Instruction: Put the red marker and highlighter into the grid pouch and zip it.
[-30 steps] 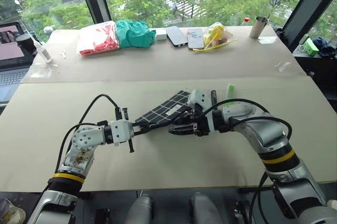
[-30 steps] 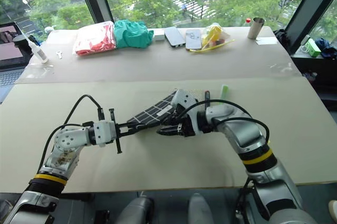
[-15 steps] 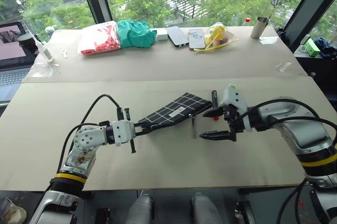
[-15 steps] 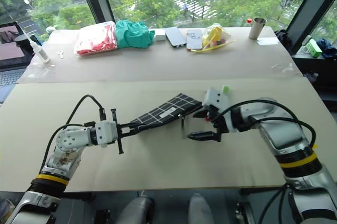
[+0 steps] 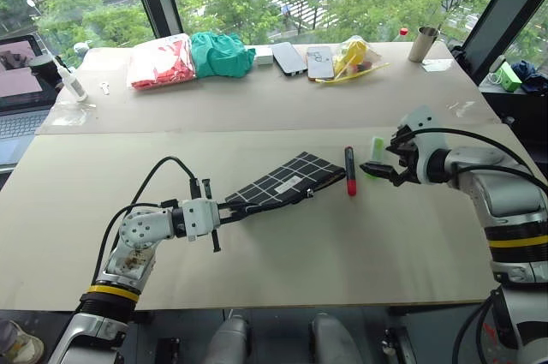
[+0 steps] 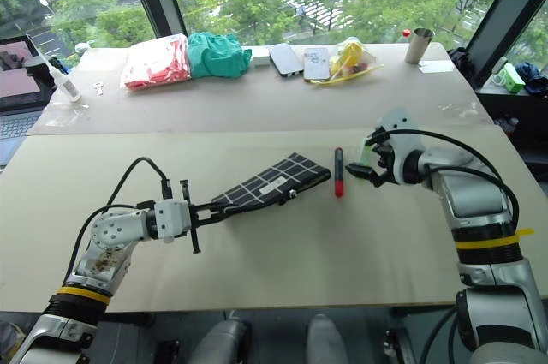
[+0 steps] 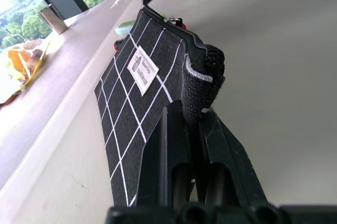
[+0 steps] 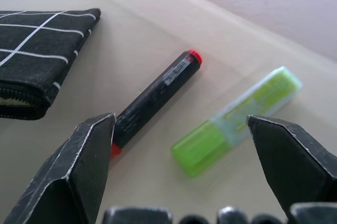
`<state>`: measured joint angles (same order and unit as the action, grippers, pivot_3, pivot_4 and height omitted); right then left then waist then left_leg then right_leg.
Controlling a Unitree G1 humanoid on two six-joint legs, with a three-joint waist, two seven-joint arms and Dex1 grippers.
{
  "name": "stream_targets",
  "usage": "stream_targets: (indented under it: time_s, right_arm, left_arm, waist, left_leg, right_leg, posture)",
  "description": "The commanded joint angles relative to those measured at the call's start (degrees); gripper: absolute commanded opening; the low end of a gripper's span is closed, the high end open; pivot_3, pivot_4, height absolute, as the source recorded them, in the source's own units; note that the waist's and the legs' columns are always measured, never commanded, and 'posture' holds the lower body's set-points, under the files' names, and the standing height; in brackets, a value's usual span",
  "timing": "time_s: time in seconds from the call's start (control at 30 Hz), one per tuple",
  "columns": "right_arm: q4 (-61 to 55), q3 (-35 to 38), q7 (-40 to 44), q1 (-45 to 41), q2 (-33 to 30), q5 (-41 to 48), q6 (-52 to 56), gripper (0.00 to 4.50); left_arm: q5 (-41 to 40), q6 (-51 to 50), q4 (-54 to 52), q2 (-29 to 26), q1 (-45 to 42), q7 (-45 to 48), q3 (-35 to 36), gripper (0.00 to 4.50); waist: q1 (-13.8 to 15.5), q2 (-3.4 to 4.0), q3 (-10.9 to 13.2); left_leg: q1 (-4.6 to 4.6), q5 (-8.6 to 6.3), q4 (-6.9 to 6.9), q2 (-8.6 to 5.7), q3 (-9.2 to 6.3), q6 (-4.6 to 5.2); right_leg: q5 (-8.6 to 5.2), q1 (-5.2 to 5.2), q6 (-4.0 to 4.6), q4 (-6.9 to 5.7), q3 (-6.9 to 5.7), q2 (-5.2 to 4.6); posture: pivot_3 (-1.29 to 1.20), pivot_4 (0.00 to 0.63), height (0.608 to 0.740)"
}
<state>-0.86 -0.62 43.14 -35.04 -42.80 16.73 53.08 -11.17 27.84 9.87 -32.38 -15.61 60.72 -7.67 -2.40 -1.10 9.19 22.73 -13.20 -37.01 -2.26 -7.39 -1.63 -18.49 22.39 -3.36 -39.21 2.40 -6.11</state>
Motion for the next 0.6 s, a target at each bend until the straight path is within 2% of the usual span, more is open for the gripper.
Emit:
stream_targets:
  time_s: [0.03, 0.13, 0.3, 0.47, 0.6]
  right_arm:
    - [-11.63, 6.8, 6.35, 1.66, -3.22, 10.02, 6.06, 4.42]
    - [-22.51, 7.47, 11.81, 8.28, -6.17, 16.44, 6.61, 4.42]
    - [-29.92, 3.79, 6.97, 12.99, -2.3, 20.08, 10.1, 4.42]
    - [-24.32, -2.34, -4.81, 11.28, 6.32, 13.67, 10.05, 4.42]
    - [-20.22, -2.26, -6.58, 8.85, 8.75, 13.74, 10.78, 4.42]
  left_arm:
    - [-0.01, 0.7, -1.64, -0.42, -0.12, -0.69, 0.84, 0.0]
    - [0.21, 0.65, -1.18, -0.2, -0.49, -1.26, 1.05, 0.0]
    - [0.15, 0.26, -0.93, 0.45, -0.85, -2.05, 0.88, 0.0]
    - [-1.31, -1.8, -1.81, 1.69, -1.28, -3.0, 1.22, 0.0]
    - [-1.45, -2.48, -2.1, 1.84, -1.65, -2.87, 1.09, 0.0]
  waist:
    - [0.07, 0.01, 0.0]
    - [0.27, 0.0, 0.0]
    - [-0.1, 0.0, 0.0]
    - [-0.07, 0.0, 0.0]
    - [0.12, 0.0, 0.0]
  left_leg:
    - [0.01, 0.0, -0.01, 0.0, 0.0, 0.0]
    - [0.03, -0.01, 0.0, 0.0, -0.04, 0.02]
    - [-0.03, -0.02, -0.08, 0.02, 0.0, 0.04]
    - [-0.06, -0.02, -0.13, 0.01, -0.03, 0.04]
    - [-0.04, -0.01, -0.13, -0.03, -0.06, 0.02]
  right_leg:
    - [0.0, 0.0, 0.0, 0.01, 0.0, 0.0]
    - [0.0, -0.04, 0.0, 0.06, -0.05, 0.0]
    - [0.0, -0.11, 0.0, 0.06, -0.03, 0.02]
    - [0.0, -0.11, 0.0, 0.0, -0.04, 0.03]
    - [0.0, -0.1, 0.0, -0.01, -0.04, 0.02]
  posture:
    - [0.0, 0.15, 0.74]
    - [0.0, 0.15, 0.74]
    - [0.0, 0.15, 0.74]
    - [0.0, 0.15, 0.74]
    - [0.0, 0.15, 0.74]
